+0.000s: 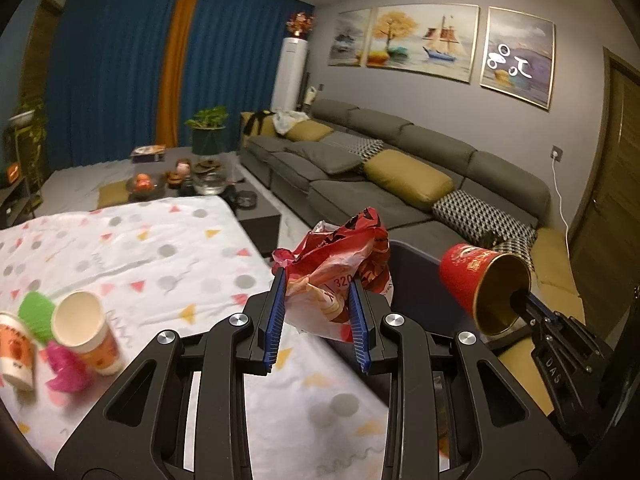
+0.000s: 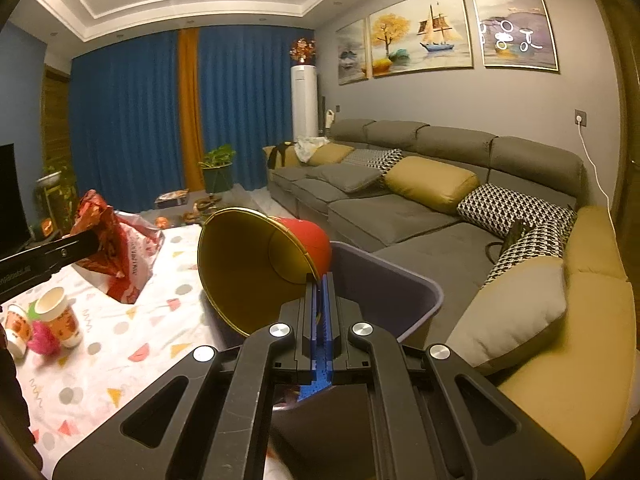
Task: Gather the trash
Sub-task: 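Carry the red snack wrapper and red can over the grey bin with both grippers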
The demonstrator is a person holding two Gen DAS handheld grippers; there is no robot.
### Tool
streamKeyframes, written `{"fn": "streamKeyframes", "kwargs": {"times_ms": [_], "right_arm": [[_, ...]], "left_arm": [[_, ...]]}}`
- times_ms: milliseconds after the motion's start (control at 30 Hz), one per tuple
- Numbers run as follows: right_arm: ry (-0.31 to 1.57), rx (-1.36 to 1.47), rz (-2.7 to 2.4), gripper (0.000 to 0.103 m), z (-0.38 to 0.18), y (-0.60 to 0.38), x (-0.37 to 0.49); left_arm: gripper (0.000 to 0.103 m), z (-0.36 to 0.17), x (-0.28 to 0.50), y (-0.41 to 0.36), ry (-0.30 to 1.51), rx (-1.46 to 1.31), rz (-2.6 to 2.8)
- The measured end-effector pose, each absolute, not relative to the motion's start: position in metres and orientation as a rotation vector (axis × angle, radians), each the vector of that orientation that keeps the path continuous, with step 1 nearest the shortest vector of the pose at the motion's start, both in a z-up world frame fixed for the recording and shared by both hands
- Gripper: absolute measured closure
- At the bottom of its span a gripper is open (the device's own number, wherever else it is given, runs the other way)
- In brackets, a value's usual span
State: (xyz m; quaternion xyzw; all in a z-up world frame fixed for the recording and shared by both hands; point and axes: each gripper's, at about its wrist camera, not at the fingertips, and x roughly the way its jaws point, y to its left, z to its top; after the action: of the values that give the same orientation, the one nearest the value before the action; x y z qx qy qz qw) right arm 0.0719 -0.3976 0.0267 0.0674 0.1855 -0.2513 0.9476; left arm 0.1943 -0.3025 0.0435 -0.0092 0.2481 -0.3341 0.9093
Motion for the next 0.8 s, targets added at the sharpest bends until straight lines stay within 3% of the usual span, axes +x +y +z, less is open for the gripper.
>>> {"fn": "streamKeyframes", "kwargs": {"times_ms": [800], "right_arm": [[0.395,0.168,-0.542,0.1,0.018,-0.428,0.082]], "left_arm": [[0.074,0.01,0.216,-0.391,0.569,0.071,-0.774]]}}
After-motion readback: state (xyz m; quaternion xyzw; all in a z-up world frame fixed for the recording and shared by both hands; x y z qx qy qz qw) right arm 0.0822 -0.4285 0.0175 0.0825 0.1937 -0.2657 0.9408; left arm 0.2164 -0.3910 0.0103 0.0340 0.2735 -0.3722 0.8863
